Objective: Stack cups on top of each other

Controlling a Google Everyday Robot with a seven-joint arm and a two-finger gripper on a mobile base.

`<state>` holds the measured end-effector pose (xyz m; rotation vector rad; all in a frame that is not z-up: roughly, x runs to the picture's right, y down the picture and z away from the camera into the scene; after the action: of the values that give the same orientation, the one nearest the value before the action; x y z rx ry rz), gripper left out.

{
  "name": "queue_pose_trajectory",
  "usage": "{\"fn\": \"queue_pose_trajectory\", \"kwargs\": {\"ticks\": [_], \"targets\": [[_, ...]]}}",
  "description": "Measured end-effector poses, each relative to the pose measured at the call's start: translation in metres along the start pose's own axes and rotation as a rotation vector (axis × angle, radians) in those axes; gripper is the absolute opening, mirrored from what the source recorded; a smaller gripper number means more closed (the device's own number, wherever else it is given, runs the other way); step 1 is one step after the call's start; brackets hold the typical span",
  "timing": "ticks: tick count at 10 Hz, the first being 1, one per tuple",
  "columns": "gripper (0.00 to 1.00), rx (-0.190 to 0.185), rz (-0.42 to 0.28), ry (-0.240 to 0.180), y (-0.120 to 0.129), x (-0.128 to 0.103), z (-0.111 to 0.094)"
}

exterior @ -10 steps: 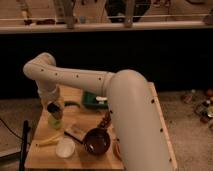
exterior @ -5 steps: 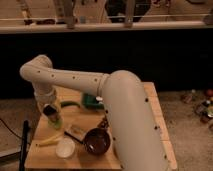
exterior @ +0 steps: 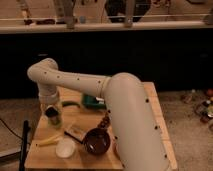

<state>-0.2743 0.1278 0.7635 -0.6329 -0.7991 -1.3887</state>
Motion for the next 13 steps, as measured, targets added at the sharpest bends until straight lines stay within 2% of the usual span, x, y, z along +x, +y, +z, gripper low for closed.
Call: {"fn": "queue_pose_trajectory", "kwargs": {"ticks": [1, 3, 6, 7, 8, 13], "targets": [[0.17, 0.01, 0.004, -0.012, 0.0037, 0.0015, 0.003], [0.41, 0.031, 0.011, -0.035, 0.0098, 0.0039, 0.0075], [0.71, 0.04, 0.014, -0.048, 0.0112, 0.0048, 0.0105], [0.77, 0.041, 0.014, -0.05, 0.0112, 0.0051, 0.0107], [0.8, 0.039, 0.016, -0.049, 0.0113, 0.006, 0.0106], [0.8, 0.002, 0.021, -0.049, 0.0066, 0.0112, 0.0129]]}}
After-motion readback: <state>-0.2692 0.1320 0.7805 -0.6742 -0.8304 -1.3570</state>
